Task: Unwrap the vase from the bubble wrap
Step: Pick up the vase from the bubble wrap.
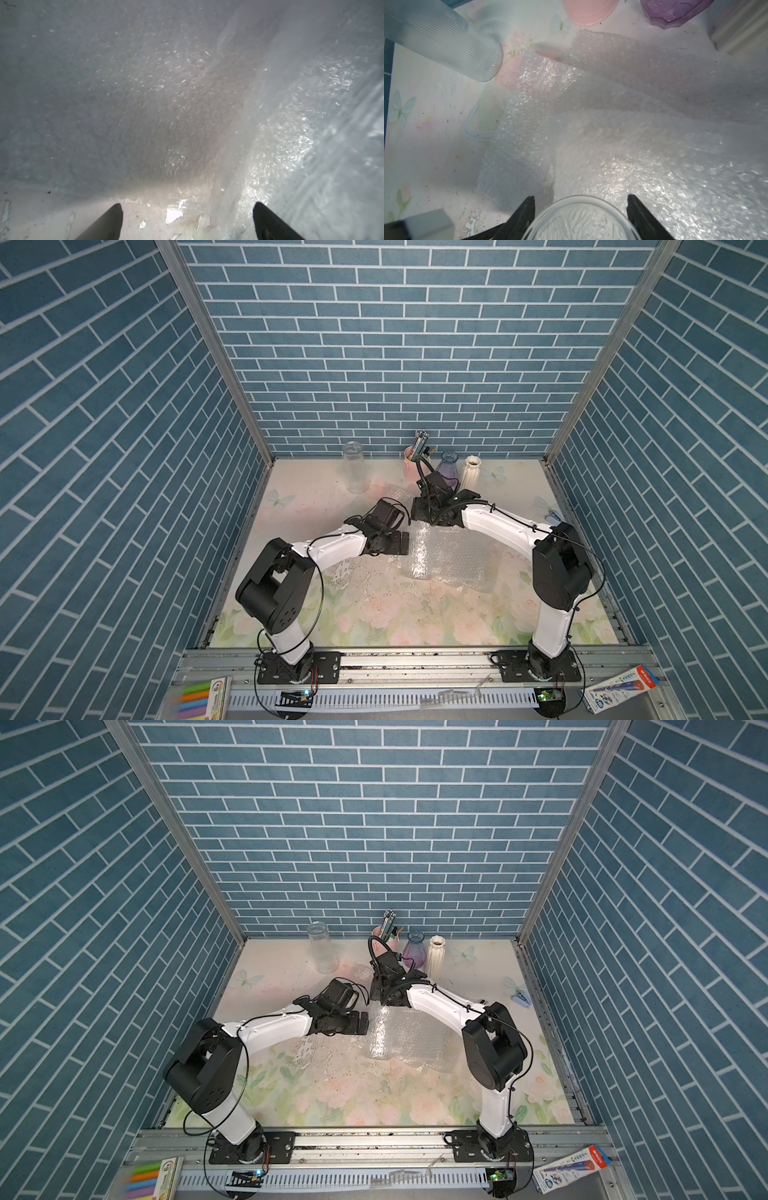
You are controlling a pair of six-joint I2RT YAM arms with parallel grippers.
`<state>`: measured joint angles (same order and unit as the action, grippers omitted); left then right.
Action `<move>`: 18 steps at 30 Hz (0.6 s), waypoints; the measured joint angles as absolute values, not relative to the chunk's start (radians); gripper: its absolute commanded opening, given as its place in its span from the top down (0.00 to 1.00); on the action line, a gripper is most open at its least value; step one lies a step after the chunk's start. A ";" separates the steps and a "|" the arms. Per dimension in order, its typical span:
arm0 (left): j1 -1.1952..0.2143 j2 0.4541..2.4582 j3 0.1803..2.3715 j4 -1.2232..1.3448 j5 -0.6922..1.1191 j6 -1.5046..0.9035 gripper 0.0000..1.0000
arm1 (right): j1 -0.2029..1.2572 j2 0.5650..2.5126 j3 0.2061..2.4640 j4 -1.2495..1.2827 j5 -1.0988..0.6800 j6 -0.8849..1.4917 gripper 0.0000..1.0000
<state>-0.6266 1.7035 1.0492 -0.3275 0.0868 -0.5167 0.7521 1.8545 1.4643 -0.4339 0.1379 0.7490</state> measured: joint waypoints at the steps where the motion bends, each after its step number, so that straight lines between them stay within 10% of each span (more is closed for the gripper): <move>1: -0.626 1.716 1.058 -0.327 0.083 -0.516 0.02 | 0.756 1.839 1.448 -0.422 0.142 0.741 0.43; 18: -0.619 1.839 1.121 -0.339 0.049 -0.489 0.03 | 0.805 1.551 1.160 -0.208 0.231 0.608 0.46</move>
<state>-0.6193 1.8389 1.1210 -0.3393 0.0494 -0.4889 0.8051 1.5509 1.1603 -0.2081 0.2306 0.6083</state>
